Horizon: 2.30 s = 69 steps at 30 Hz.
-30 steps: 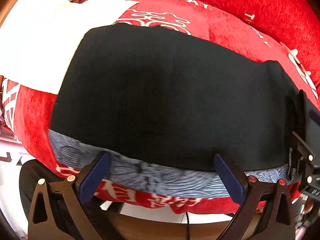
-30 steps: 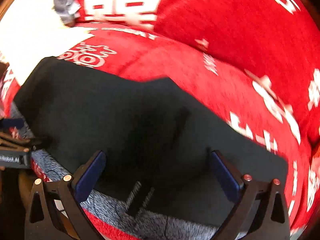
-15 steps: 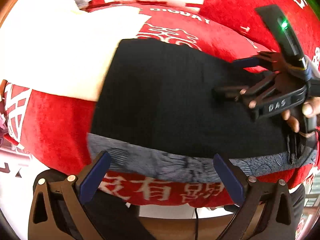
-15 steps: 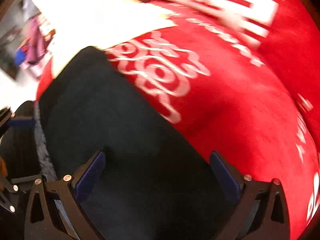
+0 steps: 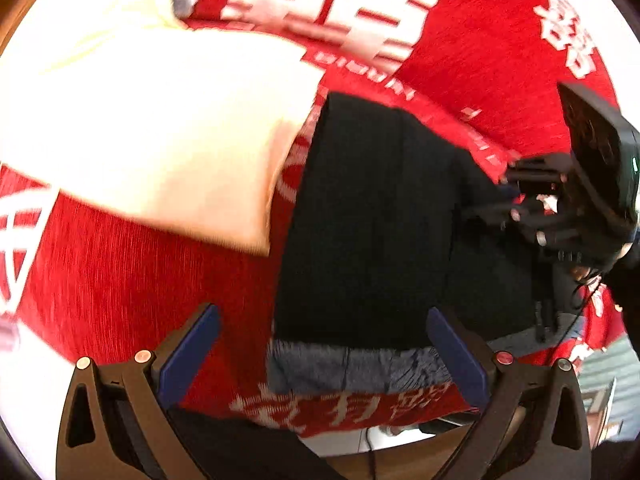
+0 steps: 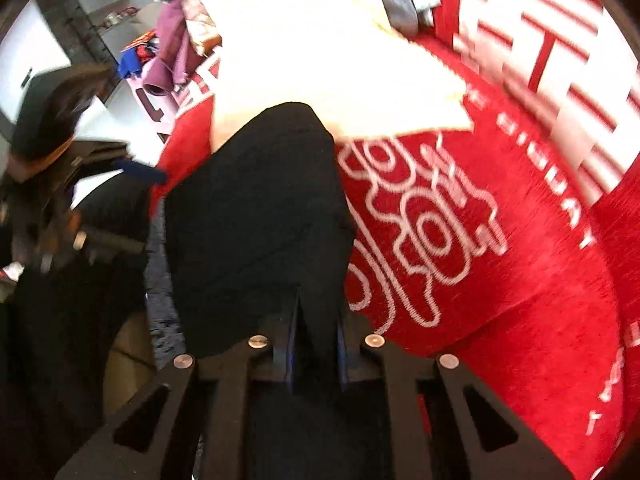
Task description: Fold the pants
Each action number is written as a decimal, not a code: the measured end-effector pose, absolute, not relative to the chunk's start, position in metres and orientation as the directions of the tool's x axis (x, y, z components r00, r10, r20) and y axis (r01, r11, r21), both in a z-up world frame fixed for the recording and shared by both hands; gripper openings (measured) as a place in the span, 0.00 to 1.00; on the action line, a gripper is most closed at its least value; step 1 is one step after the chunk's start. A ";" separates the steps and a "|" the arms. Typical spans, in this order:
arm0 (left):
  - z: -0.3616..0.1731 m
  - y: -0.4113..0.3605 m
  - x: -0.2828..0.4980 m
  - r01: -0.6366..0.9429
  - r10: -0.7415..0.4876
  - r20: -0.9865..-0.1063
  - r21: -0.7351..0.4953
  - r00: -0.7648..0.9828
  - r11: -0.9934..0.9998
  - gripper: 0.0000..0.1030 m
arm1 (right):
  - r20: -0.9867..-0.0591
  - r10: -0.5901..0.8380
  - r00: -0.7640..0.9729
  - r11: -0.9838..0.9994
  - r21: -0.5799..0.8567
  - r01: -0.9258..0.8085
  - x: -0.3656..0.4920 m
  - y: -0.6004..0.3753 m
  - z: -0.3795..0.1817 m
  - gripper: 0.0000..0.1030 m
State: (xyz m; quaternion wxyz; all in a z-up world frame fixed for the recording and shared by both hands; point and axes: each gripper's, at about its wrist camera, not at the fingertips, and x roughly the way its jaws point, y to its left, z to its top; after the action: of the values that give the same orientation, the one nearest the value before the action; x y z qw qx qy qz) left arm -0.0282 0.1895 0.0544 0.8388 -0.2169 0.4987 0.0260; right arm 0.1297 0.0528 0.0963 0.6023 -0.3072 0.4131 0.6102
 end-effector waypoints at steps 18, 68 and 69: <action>0.052 0.177 0.047 0.112 -0.544 -0.724 -0.554 0.424 0.825 0.86 | -0.842 0.539 -0.014 0.105 0.084 -0.991 0.106 0.019 0.139 0.16; 0.165 0.039 0.073 0.064 -0.131 -0.959 -0.119 0.251 0.991 0.26 | -0.984 0.101 -0.149 -0.081 0.141 -0.987 0.007 -0.185 0.086 0.69; 0.168 0.034 0.072 0.073 -0.126 -0.959 -0.111 0.254 0.991 0.26 | -0.992 0.103 -0.075 -0.016 0.073 -0.997 0.020 -0.182 0.078 0.68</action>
State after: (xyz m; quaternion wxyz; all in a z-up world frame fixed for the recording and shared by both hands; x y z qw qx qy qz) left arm 0.0724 0.0341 0.1675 0.7914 -0.0220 0.6076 -0.0628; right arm 0.0200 -0.1817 0.0777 0.5032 -0.4577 0.4884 0.5466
